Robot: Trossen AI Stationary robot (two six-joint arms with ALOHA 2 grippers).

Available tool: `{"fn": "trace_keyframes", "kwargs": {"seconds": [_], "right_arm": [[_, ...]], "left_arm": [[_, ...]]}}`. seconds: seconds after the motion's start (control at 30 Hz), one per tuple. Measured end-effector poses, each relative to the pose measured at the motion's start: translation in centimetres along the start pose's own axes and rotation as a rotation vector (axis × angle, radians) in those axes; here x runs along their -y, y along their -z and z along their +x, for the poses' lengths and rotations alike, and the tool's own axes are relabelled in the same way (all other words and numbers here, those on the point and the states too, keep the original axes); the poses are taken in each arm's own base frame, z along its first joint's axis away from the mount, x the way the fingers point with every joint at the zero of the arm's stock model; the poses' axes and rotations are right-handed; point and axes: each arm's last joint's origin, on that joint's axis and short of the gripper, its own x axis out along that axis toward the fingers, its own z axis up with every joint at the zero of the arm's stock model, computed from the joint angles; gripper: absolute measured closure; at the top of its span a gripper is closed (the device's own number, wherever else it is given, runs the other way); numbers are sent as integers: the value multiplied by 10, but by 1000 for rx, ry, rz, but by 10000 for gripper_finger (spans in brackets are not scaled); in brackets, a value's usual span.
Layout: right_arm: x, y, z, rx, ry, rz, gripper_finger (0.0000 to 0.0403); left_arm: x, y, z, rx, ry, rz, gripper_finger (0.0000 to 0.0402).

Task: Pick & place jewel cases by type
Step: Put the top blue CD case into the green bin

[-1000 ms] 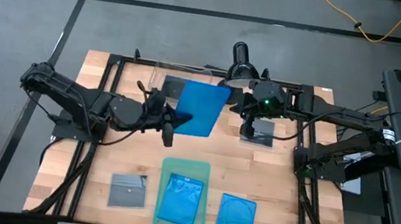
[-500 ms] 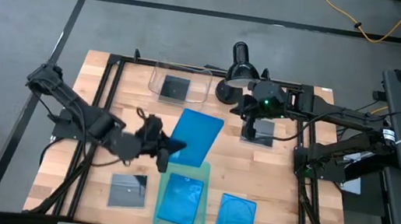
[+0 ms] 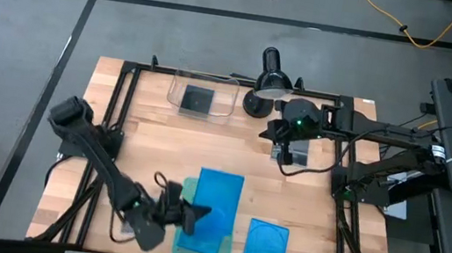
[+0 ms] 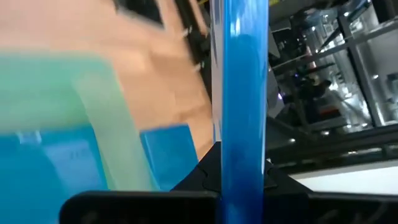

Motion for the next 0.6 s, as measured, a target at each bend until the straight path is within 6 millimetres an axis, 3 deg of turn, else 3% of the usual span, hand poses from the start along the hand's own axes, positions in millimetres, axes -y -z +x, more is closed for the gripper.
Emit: {"fn": "trace_keyframes", "kwargs": {"seconds": [0.17,0.27,0.43,0.6], "right_arm": [[-1,0,0,14,-40,-14,397],[-2,0,0,16,-56,-14,397],[-2,1,0,12,-72,-15,397],[-3,3,0,-10,-81,-21,397]], "left_arm": [[-22,35,13,-29,4,-99,397],[-32,47,18,-62,-15,-130,397],[-44,59,23,-157,-61,-179,397],[-45,59,22,-148,-60,-183,397]]}}
